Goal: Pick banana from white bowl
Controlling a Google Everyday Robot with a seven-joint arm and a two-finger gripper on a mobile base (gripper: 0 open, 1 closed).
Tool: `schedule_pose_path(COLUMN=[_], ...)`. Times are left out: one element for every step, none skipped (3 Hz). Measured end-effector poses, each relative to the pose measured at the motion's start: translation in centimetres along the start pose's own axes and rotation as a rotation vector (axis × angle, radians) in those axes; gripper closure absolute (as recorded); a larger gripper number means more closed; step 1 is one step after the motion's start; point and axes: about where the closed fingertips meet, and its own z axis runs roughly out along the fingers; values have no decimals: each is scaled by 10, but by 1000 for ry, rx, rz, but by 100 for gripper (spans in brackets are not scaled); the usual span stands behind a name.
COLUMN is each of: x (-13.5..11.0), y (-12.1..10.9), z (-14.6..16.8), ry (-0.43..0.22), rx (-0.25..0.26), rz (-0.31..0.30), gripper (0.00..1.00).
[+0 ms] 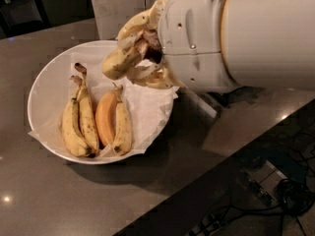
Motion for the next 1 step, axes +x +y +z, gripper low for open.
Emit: schedule_pose_path(x=[0], y=[0], z=[0], ry=[0], rx=[0], rz=[0], gripper=[100])
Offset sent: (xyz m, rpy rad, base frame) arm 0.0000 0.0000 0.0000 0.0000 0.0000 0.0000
